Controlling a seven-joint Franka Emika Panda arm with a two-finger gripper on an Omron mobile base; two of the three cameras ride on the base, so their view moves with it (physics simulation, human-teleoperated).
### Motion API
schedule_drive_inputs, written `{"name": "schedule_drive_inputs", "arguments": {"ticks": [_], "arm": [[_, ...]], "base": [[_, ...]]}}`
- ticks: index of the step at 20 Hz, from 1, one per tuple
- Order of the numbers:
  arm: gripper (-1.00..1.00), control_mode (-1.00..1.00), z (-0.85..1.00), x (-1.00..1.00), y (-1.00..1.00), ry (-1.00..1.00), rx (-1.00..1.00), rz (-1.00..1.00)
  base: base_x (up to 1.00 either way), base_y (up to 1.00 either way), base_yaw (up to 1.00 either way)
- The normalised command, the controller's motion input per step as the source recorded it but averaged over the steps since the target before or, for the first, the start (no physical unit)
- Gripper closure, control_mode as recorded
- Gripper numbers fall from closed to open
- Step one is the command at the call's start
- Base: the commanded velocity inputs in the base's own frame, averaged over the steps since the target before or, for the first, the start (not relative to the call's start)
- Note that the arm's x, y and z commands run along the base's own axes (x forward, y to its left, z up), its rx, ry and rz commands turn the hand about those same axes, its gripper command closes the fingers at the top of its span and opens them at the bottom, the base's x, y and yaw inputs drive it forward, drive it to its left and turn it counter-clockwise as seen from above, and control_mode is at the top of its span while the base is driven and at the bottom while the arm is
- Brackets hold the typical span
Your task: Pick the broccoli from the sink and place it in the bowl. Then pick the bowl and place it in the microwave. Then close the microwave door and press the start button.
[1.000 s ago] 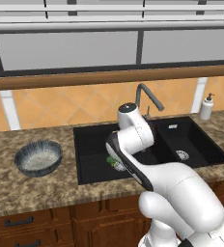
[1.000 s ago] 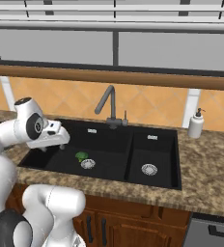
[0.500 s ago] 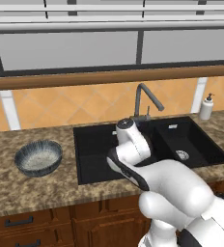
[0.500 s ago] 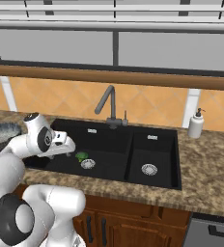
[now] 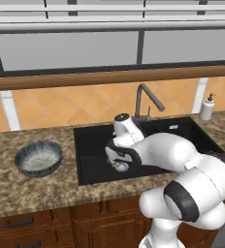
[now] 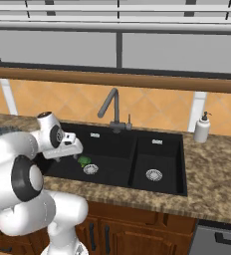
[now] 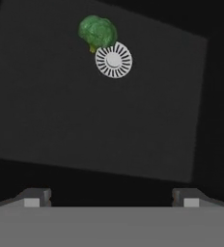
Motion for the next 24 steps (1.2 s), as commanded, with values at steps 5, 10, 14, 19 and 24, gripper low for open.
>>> {"name": "schedule_drive_inputs", "arguments": {"ticks": [5, 10, 14, 19, 24], "arm": [[-1.00, -1.00, -0.28, 0.24, 0.00, 0.00, -0.03, 0.00], [-1.00, -1.00, -0.40, 0.20, 0.00, 0.00, -0.03, 0.00], [-1.00, -1.00, -0.20, 0.22, 0.00, 0.00, -0.01, 0.00], [-1.00, -1.00, -0.05, 0.26, 0.00, 0.01, 0.00, 0.00], [-1.00, -1.00, -0.18, 0.23, 0.00, 0.02, 0.00, 0.00]], "base": [[0.00, 0.00, 0.00], [0.00, 0.00, 0.00], [0.00, 0.00, 0.00], [0.00, 0.00, 0.00], [0.00, 0.00, 0.00]]}}
